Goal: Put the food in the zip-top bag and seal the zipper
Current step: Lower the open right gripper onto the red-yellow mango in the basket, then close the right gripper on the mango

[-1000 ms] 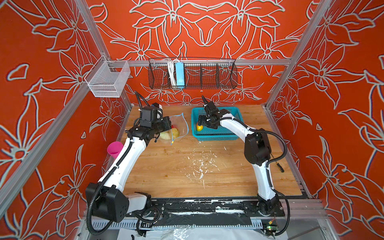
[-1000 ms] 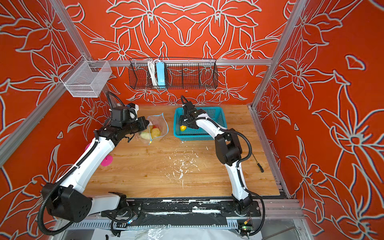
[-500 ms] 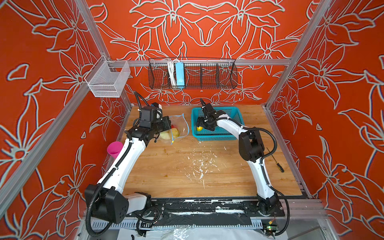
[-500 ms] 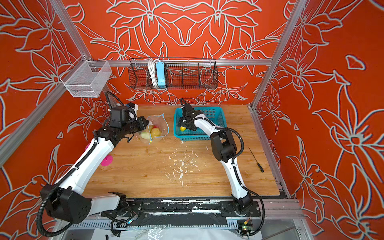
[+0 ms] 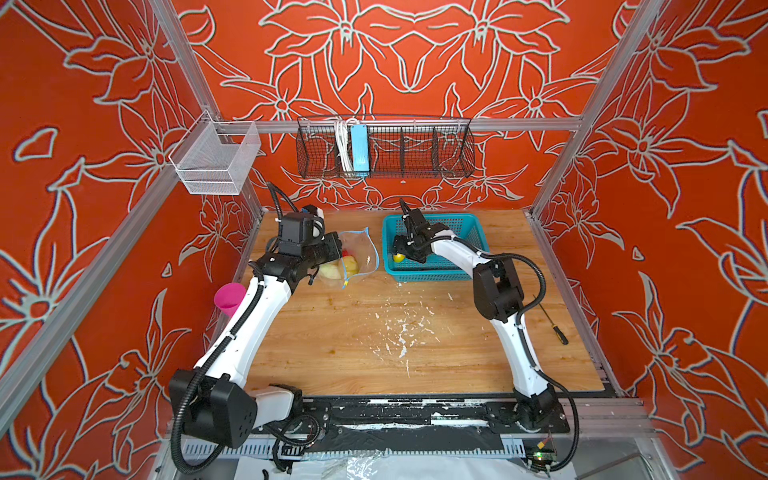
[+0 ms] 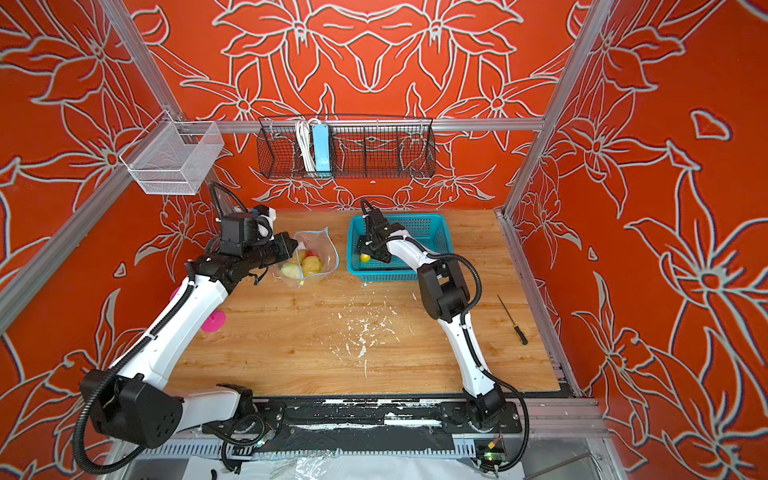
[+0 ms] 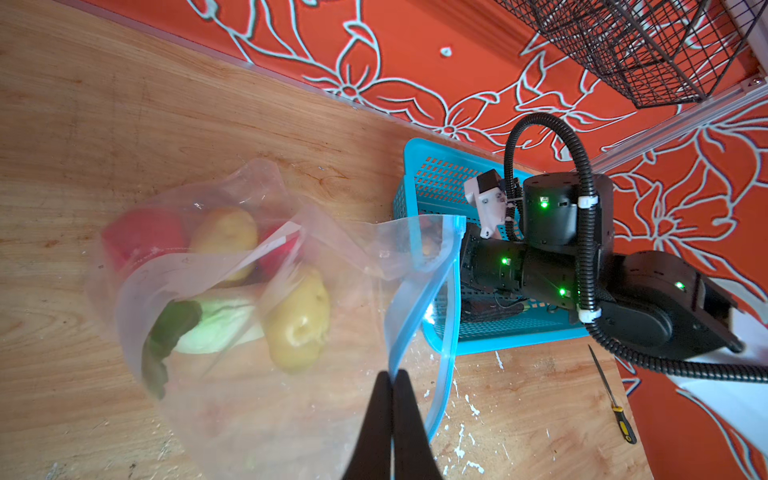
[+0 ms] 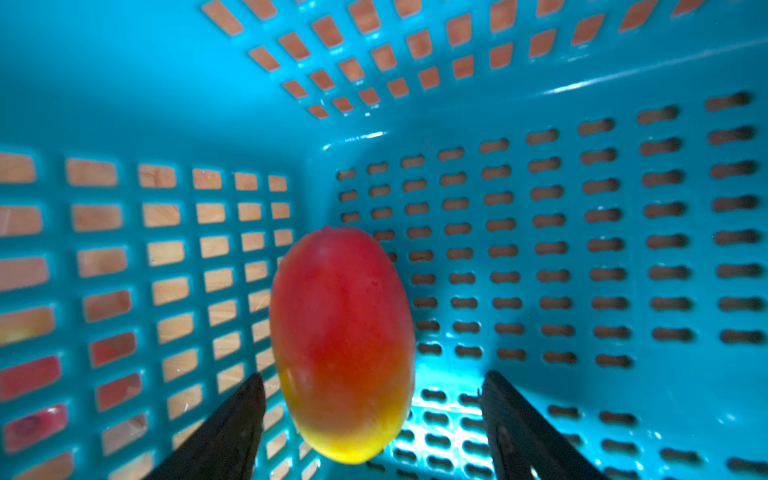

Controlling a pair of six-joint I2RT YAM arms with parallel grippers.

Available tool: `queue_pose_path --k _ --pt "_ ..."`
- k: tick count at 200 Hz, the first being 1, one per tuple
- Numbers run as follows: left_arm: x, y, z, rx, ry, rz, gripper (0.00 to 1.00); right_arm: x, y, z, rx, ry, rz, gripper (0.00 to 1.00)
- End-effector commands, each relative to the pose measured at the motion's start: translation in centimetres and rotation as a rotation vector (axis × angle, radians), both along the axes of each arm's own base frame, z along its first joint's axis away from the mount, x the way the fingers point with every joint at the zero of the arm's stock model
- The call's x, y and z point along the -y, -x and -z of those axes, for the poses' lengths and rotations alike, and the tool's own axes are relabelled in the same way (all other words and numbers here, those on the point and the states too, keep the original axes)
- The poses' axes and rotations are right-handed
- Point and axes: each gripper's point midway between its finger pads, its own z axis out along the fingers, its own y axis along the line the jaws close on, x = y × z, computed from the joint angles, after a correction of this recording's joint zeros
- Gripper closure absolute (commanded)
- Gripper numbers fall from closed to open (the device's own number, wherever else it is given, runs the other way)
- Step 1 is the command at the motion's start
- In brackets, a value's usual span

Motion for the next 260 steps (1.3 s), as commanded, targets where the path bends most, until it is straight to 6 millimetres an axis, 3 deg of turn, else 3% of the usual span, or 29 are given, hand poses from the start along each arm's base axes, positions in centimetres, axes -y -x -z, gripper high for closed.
queue_pose_path --k 1,28,89,123,187,260 --pt "0.2 0.1 -0.8 0.028 0.007 0.001 1.0 -0.7 -1.0 0.4 0.005 -0.04 0.02 0.19" --pt "0.3 0.1 -0.6 0.021 0.011 0.008 1.0 -0.9 -1.3 1.1 0.002 -0.052 0.029 0.22" --pt "0.3 -0.1 -0.3 0.013 0.007 0.005 1.0 -1.0 -1.3 1.4 -0.002 -0.068 0.027 0.41" --pt "0.2 -0.1 -0.3 0.013 0.003 0.001 1.0 -0.7 -1.0 -0.4 0.01 -0.095 0.036 0.49" --pt "0.2 -0.3 0.4 -0.006 0.0 -0.004 1.0 0.0 -0.2 -5.7 0.137 -0.192 0.068 0.58" --pt "0.2 -0.4 0.5 -0.009 0.004 -0.003 1.0 0.4 1.1 -7.6 0.153 -0.214 0.054 0.62"
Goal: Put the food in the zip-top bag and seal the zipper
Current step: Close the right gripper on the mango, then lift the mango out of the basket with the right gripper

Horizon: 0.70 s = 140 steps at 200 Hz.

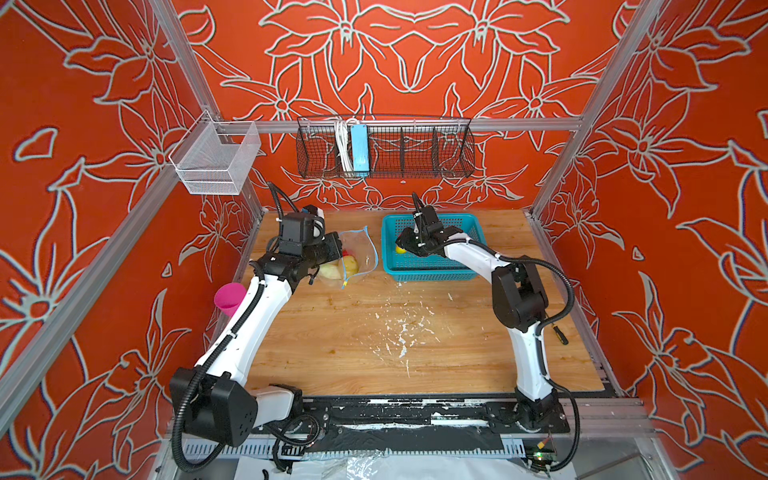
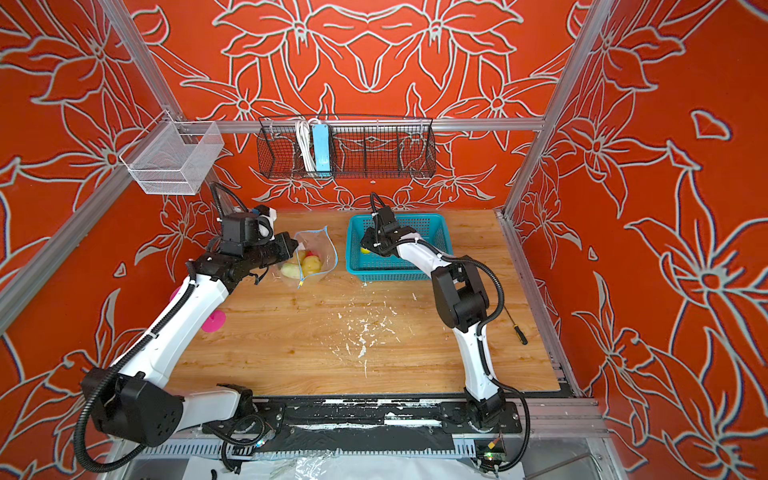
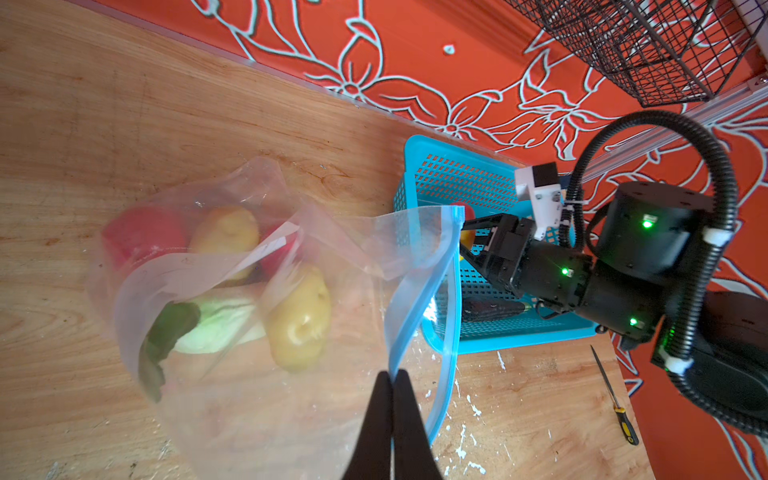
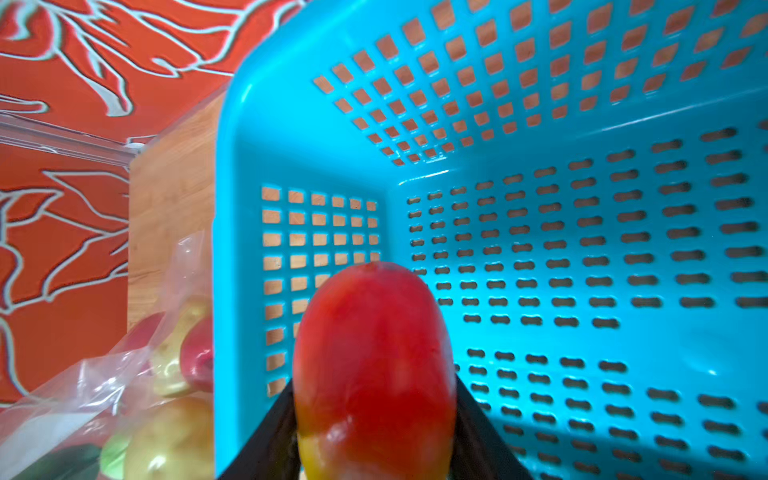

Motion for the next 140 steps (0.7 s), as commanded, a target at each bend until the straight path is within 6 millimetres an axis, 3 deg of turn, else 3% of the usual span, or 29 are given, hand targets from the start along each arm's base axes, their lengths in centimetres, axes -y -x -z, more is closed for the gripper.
queue_pose_path --k 1,140 --pt "0.2 -0.2 0.2 -0.002 0.005 -0.001 1.0 0.3 0.4 -1.4 0.011 -0.03 0.012 0.62" --pt "0.4 -0.4 0.5 -0.013 0.01 0.006 1.0 0.1 3.5 -6.4 0.095 -0.256 0.02 0.63"
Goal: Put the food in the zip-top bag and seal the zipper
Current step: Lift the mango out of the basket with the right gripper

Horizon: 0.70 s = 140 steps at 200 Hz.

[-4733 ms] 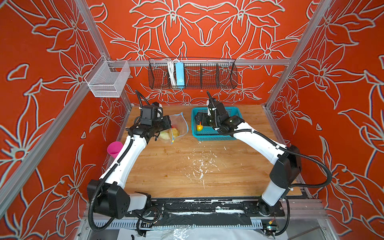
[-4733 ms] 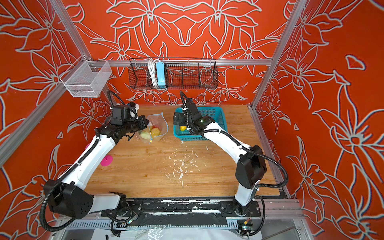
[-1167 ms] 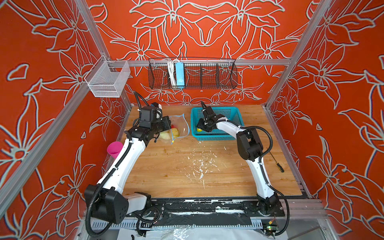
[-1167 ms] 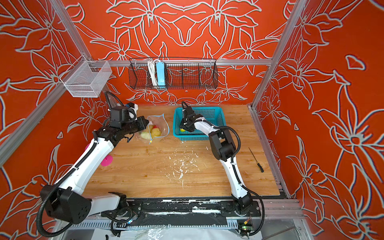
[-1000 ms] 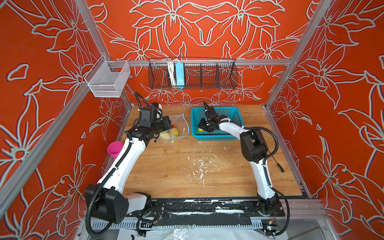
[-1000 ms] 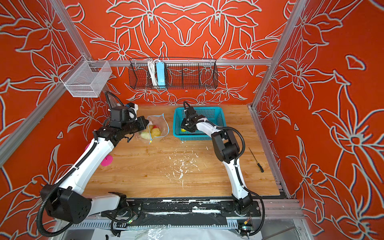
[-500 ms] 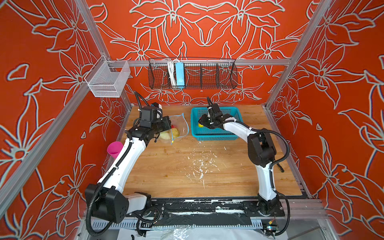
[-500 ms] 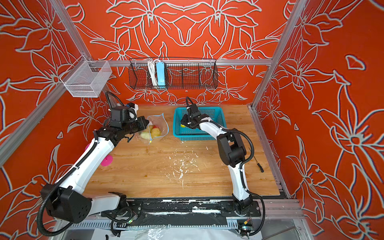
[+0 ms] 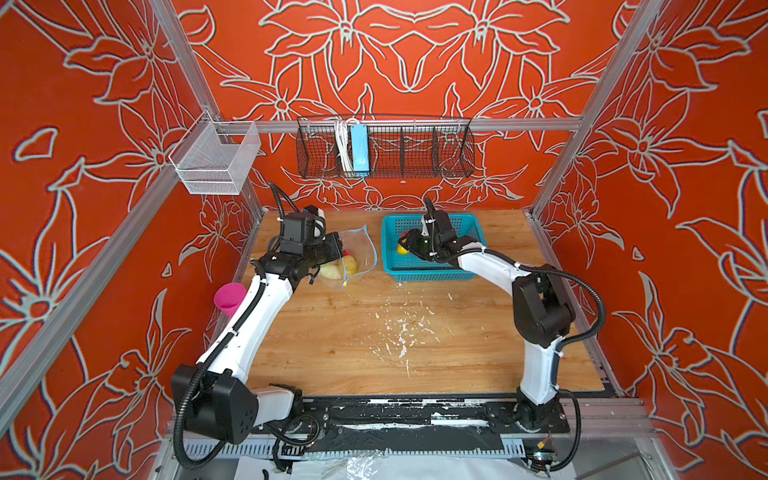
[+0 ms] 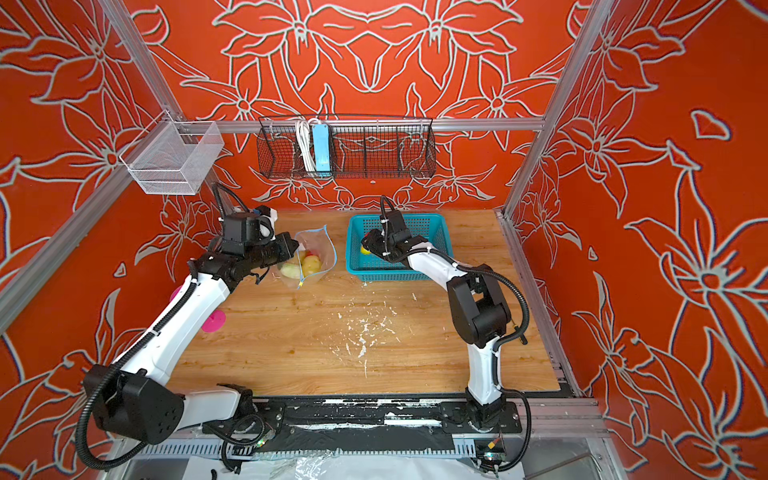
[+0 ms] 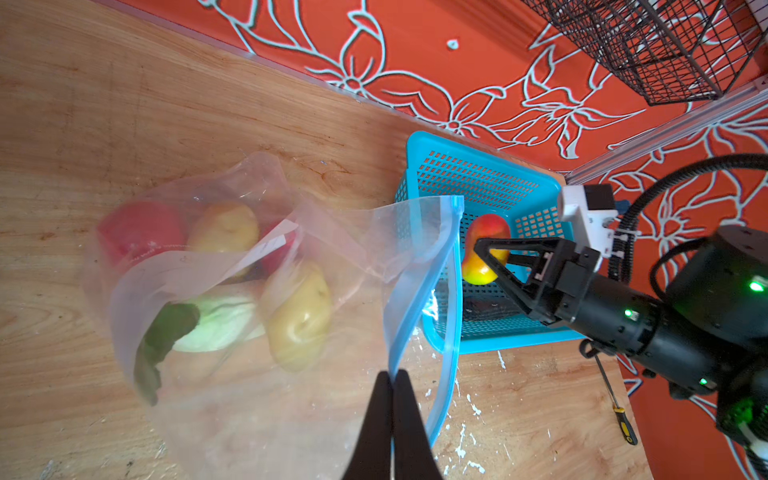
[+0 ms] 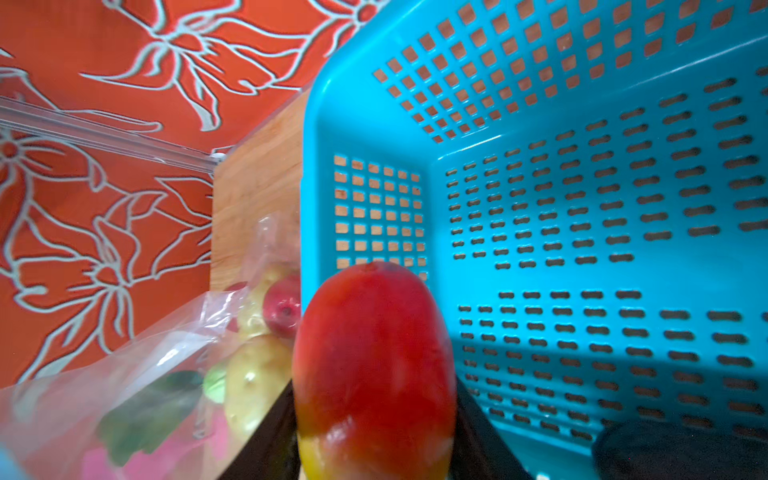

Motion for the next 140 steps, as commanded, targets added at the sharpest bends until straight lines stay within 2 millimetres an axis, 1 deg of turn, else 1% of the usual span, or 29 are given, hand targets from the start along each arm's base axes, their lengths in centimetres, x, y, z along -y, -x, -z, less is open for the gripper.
queue_pose_path --k 1,35,72,93,140 --pt "0.3 -0.2 0.1 0.001 0.005 0.007 1.0 -0.2 0.1 -2.4 0.039 -0.081 0.015 0.63" --pt "0.2 -0.2 0.0 0.004 0.0 0.004 1.0 0.1 0.9 -3.1 0.051 -0.091 0.018 0.63" --pt "0.0 -0.2 -0.2 0.013 -0.012 -0.004 1.0 0.4 1.8 -4.4 0.085 -0.104 0.025 0.63" --pt "0.1 -0.2 -0.1 0.007 -0.006 0.001 1.0 -0.3 2.6 -5.0 0.093 -0.122 0.009 0.63" --pt "0.0 -0.2 -0.1 0.007 -0.009 -0.003 1.0 -2.3 5.0 -7.3 0.143 -0.121 -0.033 0.63"
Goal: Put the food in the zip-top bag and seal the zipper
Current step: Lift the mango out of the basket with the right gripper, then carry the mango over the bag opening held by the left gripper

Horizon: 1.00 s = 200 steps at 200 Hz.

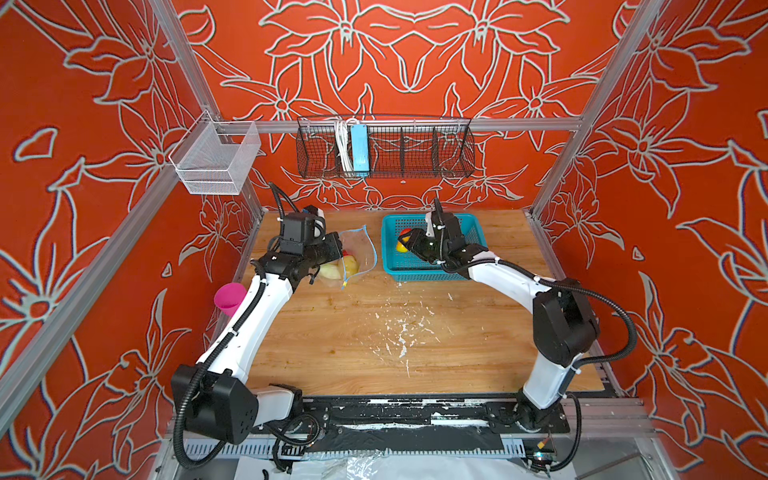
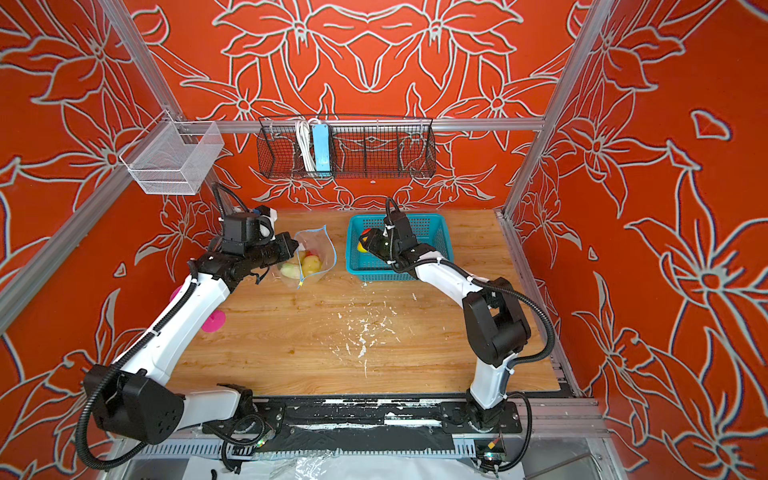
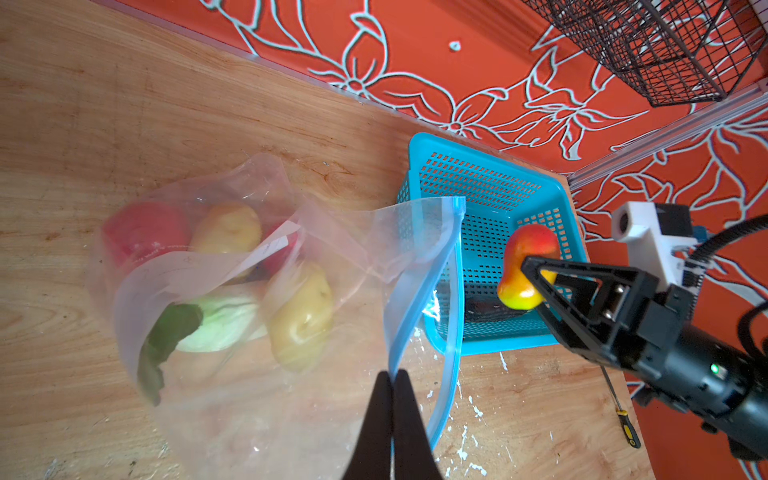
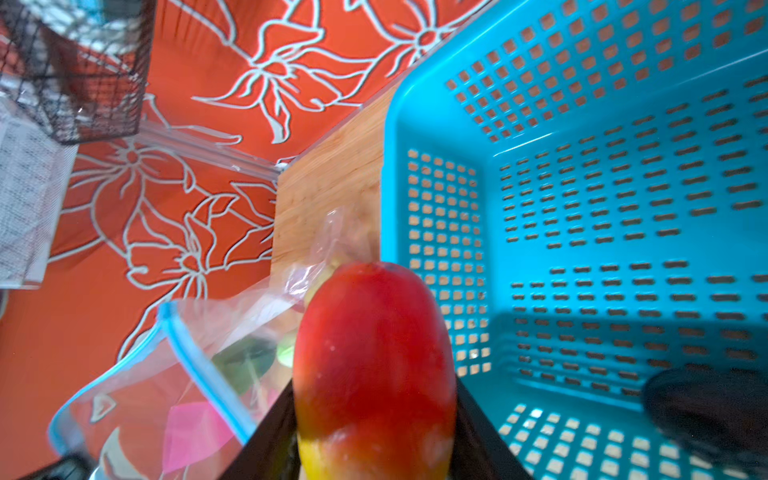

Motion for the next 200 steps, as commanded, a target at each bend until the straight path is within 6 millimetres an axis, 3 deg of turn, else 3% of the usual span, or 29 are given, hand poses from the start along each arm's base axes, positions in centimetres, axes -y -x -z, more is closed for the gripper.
queue_pose_path --k 1,46,109,200 --pt "0.2 -0.1 -0.1 0.006 -0.004 0.004 1.0 -0.9 1.3 -2.5 0.052 -0.025 -0.003 0.63" --pt "0.1 0.1 -0.6 0.023 -0.001 -0.002 1.0 -2.4 4.0 -5.3 0.165 -0.008 -0.048 0.63" --pt "0.2 0.0 -0.5 0.017 0.001 0.002 1.0 -3.1 6.2 -6.8 0.204 0.001 -0.078 0.63" --pt "0.2 0.1 -0.5 0.02 0.006 0.0 1.0 -6.0 8.5 -8.4 0.241 0.021 -0.16 0.63"
